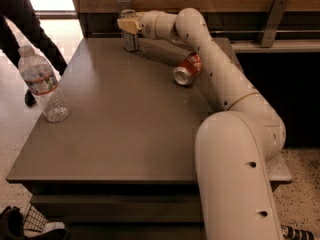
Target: Move redbull can near water bottle
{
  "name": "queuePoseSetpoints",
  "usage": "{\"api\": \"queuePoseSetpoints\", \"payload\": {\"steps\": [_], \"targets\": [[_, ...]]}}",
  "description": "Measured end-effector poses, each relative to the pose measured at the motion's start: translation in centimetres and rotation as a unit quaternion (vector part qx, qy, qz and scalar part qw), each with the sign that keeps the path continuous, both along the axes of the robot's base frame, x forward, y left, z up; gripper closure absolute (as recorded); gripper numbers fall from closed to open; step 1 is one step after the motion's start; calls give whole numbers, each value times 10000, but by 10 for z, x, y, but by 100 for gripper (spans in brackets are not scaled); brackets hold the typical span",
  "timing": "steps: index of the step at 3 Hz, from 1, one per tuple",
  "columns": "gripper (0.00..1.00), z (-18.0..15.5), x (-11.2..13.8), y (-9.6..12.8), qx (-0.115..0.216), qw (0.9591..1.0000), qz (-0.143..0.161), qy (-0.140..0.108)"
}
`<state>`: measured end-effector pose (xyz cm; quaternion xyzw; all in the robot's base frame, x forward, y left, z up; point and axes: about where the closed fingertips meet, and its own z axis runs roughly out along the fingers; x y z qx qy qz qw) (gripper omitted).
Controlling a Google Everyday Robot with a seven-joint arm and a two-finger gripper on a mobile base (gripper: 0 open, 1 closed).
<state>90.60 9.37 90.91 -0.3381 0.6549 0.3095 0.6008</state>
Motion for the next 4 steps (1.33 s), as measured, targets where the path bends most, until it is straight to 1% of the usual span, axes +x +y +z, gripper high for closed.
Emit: {"api": "queuePoseSetpoints", "payload": {"steps": [1,2,3,4], "targets": [[96,-1,0,4,0,10000,21,8],[100,0,-1,5,-10,10000,29,12],[100,5,-5,5,-58,10000,16,11],[100,30,-23,-5,-142,9998,-83,-97]]}}
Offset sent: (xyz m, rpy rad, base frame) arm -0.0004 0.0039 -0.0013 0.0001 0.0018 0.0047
